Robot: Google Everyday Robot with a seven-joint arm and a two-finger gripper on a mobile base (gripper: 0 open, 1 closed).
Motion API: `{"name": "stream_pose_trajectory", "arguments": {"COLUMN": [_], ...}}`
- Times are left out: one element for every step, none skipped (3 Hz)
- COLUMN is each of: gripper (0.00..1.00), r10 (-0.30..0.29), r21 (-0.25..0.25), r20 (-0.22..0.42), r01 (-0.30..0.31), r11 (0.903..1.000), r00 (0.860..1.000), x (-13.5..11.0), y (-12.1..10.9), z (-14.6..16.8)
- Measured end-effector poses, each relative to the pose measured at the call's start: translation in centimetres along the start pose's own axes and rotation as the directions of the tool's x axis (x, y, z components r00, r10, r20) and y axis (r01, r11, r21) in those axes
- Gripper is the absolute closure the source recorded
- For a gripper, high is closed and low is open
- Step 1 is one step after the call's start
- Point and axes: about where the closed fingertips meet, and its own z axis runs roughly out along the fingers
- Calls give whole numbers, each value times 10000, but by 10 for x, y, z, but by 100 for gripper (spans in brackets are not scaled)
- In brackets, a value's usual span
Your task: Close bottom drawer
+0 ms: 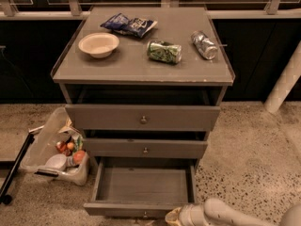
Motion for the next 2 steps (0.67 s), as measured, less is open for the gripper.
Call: {"name": "stream_pose_trajectory", "arguments": {"gripper": [81,58], "r10": [0,0], "r21": [14,14], "r20": [1,1], "r01": [0,0], "r11": [10000,10000], "r00": [10000,10000], "x": [0,0], "y": [0,0], "z": [0,0]}}
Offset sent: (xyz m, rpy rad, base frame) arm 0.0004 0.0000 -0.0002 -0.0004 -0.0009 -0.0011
